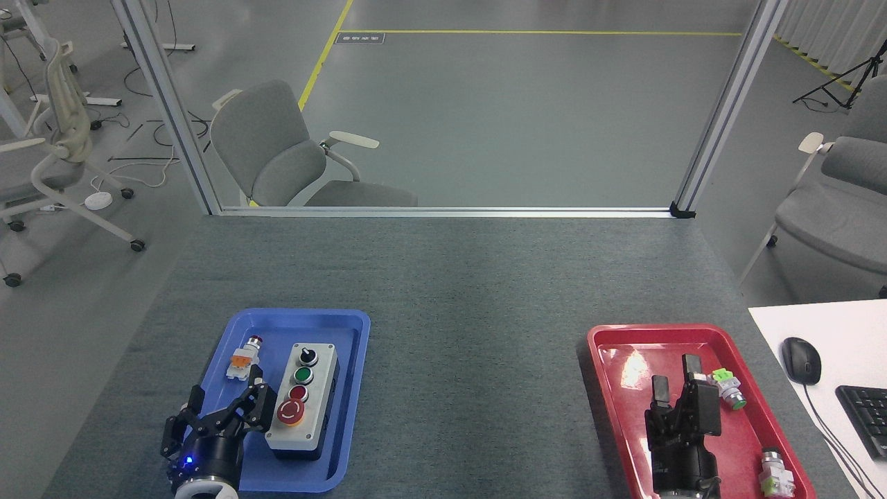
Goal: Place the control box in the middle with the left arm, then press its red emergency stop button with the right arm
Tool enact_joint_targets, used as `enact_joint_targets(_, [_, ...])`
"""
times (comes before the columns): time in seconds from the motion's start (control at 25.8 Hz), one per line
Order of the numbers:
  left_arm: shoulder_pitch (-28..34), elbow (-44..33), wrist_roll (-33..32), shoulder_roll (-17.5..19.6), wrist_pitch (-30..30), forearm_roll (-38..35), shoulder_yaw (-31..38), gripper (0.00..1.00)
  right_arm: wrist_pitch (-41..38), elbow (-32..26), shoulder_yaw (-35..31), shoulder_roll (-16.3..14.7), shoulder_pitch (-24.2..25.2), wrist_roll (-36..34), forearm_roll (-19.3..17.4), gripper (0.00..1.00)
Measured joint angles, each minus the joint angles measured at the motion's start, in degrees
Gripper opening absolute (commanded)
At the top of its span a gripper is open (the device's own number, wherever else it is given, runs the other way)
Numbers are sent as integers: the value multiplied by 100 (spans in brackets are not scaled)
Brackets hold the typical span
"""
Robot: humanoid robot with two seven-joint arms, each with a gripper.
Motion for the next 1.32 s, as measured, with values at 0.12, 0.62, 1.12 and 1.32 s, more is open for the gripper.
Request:
enact_joint_targets(0.12, [-1,12,0,21,0,-71,-4,99,0,0,0,0,0,-7,0,98])
enact_joint_targets(0.62, [61,-63,5,69,9,-94,-37,99,4,-16,2,2,4,-5,1,98])
enact_joint_targets(1.12, [121,-476,-101,51,60,-68,-151,99,-22,63,493,-1564,-267,-1240,3746,98])
enact_joint_targets(1.32, [92,-465,-103,66,60,-67,-153,99,53,69,510,-1715,-526,-1923,5734,98])
